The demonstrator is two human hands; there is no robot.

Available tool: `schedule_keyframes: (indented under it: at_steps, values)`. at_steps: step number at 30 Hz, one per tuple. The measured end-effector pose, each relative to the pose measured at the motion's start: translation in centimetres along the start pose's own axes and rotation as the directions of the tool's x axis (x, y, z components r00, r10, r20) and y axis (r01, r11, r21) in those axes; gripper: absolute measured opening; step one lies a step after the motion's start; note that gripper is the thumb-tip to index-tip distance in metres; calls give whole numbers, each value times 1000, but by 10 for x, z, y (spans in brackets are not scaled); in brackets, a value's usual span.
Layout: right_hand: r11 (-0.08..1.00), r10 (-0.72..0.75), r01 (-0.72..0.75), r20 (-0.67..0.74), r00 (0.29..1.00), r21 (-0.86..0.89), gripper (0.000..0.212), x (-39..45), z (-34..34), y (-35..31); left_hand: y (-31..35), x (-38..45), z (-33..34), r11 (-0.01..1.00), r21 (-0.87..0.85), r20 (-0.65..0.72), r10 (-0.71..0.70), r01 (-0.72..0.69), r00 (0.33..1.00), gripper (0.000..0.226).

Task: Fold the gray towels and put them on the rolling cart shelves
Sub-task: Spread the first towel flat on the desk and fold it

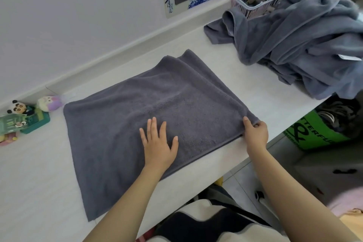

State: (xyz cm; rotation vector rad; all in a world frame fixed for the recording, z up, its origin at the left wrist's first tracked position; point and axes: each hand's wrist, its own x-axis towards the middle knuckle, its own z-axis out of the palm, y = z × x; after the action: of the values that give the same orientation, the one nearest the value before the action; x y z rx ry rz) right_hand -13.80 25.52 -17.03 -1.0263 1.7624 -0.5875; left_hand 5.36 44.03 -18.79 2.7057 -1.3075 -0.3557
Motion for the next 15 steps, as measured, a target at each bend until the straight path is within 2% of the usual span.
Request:
schedule_keyframes:
  at_steps: [3, 5, 8, 10, 11, 13, 15]
  values:
    - [993, 53, -58, 44, 998, 102, 20, 1, -7, -1, 7, 4, 11, 991, 85, 39, 98, -101, 994, 70]
    - [991, 66, -64, -12, 998, 119, 21, 2, -17, -2, 7, 4, 16, 990, 112, 58, 84, -90, 995, 69]
    - [998, -63, 60, -140, 988, -29, 20, 0, -26, -3, 16, 10, 10, 998, 39, 12, 51, -51, 999, 75]
    - [961, -250, 233, -109, 962, -147, 18, -12, -19, -5, 27, 20, 5, 996, -43, -59, 81, -84, 995, 70]
    - [893, -396, 366, -71, 915, -260, 19, -15, -13, -2, 36, 26, 5, 990, -55, -64, 126, -129, 990, 68]
    - [643, -636, 604, 111, 764, -470, 28, -19, 2, 7, 50, 35, 10, 976, -12, -35, 219, -219, 975, 65]
    - [409, -663, 742, 386, 642, -531, 43, -12, 14, 15, 61, 42, 18, 958, 74, 8, 276, -276, 961, 62]
